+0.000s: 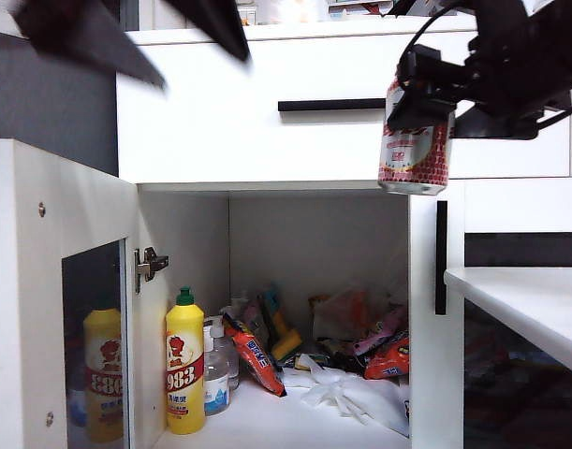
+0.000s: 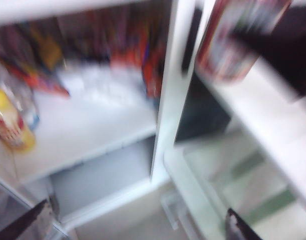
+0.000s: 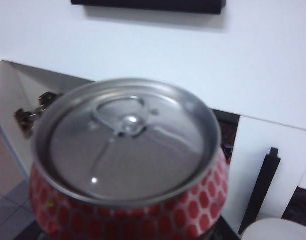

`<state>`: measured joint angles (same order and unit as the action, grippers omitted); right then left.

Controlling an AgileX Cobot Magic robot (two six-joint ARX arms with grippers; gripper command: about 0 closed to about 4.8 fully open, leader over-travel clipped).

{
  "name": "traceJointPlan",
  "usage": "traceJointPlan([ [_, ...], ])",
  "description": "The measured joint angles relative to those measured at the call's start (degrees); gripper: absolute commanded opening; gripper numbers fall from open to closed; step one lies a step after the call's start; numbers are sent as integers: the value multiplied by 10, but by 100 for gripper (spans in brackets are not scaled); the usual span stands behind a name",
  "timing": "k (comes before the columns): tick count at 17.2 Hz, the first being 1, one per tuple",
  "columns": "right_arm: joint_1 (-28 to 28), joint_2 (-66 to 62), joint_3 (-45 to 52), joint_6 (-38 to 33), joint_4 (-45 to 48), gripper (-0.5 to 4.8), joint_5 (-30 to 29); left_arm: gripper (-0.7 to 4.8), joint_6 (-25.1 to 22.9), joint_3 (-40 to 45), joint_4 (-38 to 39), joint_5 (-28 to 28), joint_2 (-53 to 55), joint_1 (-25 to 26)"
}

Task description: Open the left door of the white cabinet, pick up a can of beverage from the table on the right, place it inside the cabinet, and finally close the cabinet door.

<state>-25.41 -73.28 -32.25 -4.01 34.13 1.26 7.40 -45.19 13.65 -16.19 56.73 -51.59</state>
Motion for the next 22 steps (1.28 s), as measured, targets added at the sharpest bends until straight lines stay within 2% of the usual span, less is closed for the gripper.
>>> traceJointPlan([
  [5, -14, -156, -38, -2, 67, 229, -80, 479, 1, 2, 105, -43, -65, 0],
  [9, -20, -272, -67, -2, 125, 229, -83, 479, 8, 10, 115, -45, -69, 0],
  [12, -20, -331, -133, -2, 146, 229, -82, 479, 10, 12, 116, -45, -69, 0],
  [22, -20, -471, -254, -22, 139, 229, -81, 479, 10, 15, 119, -55, -69, 0],
])
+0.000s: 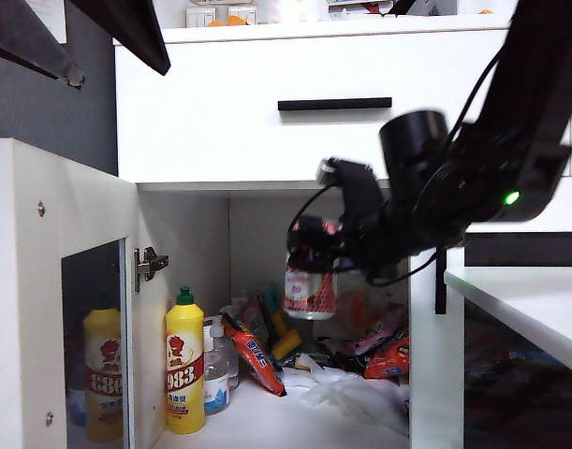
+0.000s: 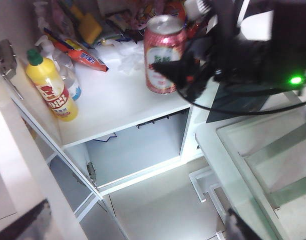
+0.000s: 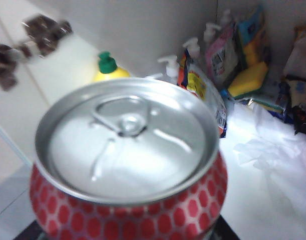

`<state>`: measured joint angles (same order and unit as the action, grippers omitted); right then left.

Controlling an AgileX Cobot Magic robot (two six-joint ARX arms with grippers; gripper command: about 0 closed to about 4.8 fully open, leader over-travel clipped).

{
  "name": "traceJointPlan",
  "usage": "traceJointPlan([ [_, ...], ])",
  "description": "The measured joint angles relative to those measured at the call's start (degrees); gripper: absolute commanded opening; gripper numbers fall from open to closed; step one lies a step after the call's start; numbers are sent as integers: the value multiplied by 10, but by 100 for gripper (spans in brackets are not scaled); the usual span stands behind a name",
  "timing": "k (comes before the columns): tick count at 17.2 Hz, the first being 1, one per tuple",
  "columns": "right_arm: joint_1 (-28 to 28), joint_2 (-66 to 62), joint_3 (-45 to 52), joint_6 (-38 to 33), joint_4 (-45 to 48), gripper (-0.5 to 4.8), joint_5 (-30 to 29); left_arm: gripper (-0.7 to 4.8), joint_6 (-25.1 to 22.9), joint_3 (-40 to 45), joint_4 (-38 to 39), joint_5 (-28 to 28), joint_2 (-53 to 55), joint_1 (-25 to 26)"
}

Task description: Open the left door of the white cabinet, pick up a can of beverage from the table on the right, place it inside the cabinet, and finally close the cabinet door.

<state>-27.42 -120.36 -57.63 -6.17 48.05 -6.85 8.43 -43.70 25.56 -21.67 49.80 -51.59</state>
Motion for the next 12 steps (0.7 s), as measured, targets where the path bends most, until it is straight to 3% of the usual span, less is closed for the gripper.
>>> traceJointPlan([
  [7, 0, -49, -103, 3, 8, 229, 10, 479, 0, 0, 0, 0, 0, 0],
  [12, 4, -93, -129, 22, -41, 229, 38, 479, 0, 15, 11, 0, 0, 0],
])
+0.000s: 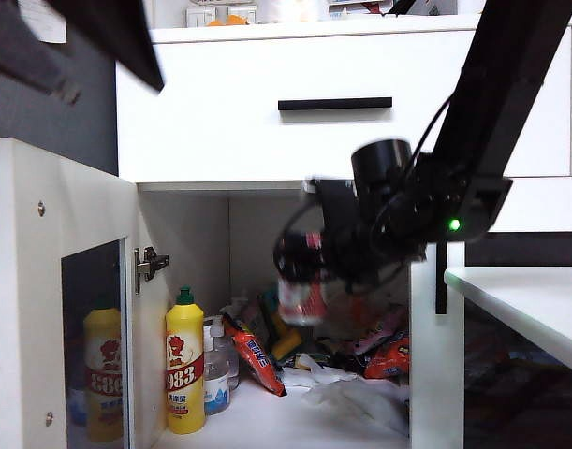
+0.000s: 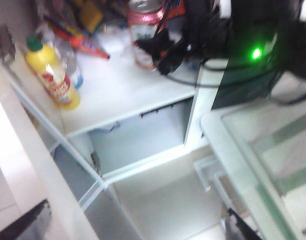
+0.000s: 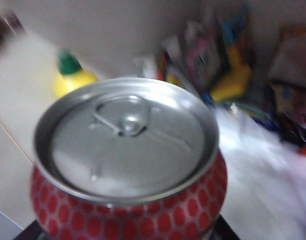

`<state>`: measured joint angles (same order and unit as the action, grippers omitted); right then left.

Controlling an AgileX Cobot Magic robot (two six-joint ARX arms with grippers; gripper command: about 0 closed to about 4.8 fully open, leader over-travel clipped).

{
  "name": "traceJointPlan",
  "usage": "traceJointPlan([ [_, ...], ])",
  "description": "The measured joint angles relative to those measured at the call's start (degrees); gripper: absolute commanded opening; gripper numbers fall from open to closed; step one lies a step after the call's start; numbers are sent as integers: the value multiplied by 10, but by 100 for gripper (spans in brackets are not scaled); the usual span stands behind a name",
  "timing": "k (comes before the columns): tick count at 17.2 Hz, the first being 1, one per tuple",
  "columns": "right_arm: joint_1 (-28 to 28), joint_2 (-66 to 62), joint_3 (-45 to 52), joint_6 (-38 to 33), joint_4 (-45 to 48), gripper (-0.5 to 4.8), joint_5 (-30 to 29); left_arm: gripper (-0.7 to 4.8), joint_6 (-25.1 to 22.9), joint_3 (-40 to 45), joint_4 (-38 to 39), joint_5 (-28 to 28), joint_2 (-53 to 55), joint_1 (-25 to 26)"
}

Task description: Open the left door of the white cabinet, pick up a can of beverage from the table on the right, place it inside the cabinet, and finally close the cabinet door.

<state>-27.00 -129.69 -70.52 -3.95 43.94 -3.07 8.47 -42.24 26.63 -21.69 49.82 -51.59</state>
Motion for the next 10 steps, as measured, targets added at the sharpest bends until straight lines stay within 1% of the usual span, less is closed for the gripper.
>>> traceJointPlan([
  [3, 26, 0, -8, 10, 1, 229, 3, 479, 1, 9, 2, 0, 0, 0],
  [5, 45, -14, -31, 4, -3, 229, -13, 479, 1, 17, -3, 0, 0, 0],
  [6, 42, -23, -43, 7, -20, 229, -5, 479, 1, 21, -9, 0, 0, 0],
  [8, 36, -42, -87, 4, -66, 229, 31, 479, 1, 23, -22, -1, 0, 0],
  [10, 30, -66, -122, 2, -80, 229, 50, 479, 1, 24, -24, -5, 0, 0],
])
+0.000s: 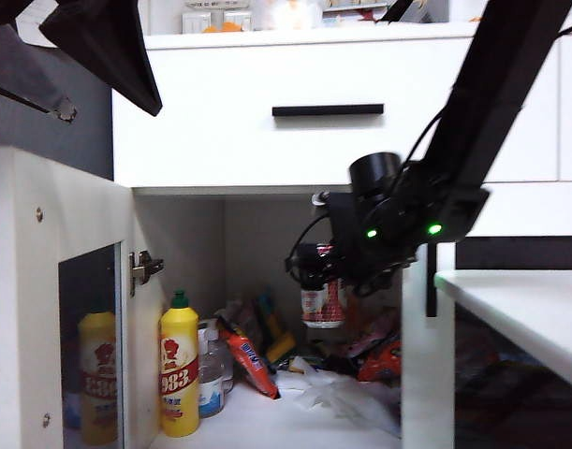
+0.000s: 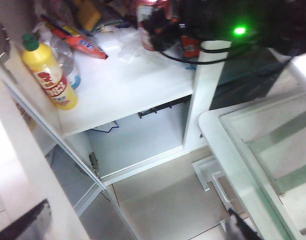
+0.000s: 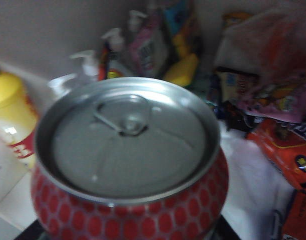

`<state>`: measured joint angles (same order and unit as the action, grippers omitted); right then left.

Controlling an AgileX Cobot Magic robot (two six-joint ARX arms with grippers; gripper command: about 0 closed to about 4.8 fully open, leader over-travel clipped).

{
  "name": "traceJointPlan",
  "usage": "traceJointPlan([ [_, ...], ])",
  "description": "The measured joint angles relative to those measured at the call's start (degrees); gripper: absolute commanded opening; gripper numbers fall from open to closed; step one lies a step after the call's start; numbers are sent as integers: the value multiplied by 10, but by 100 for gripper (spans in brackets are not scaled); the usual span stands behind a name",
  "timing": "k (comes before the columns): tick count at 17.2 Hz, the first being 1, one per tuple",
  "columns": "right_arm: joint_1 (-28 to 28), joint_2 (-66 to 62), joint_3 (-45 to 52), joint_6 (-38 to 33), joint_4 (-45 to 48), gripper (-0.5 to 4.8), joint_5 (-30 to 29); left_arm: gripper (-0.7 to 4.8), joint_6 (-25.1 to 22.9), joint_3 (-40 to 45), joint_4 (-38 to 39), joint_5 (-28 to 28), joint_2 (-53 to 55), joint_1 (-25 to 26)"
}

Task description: Open the left door of the white cabinet, pick up a can of beverage from the table on the right, place it inside the cabinet, and finally close the cabinet door.

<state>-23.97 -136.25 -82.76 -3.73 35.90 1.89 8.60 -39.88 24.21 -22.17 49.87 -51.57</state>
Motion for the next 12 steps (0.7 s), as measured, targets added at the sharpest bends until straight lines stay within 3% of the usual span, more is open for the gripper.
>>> traceJointPlan([
  [3, -2, -32, -59, -8, -44, 229, -1, 479, 0, 0, -3, -25, 0, 0],
  [4, 1, -39, -82, -11, -81, 229, -38, 479, 3, 0, -1, -27, 0, 3],
  [8, 3, -37, -85, -17, -77, 229, -116, 479, 46, 2, 18, -36, -13, 6],
  [12, -4, -10, -110, -27, -195, 229, -139, 479, 49, 2, 10, -36, -13, 7],
])
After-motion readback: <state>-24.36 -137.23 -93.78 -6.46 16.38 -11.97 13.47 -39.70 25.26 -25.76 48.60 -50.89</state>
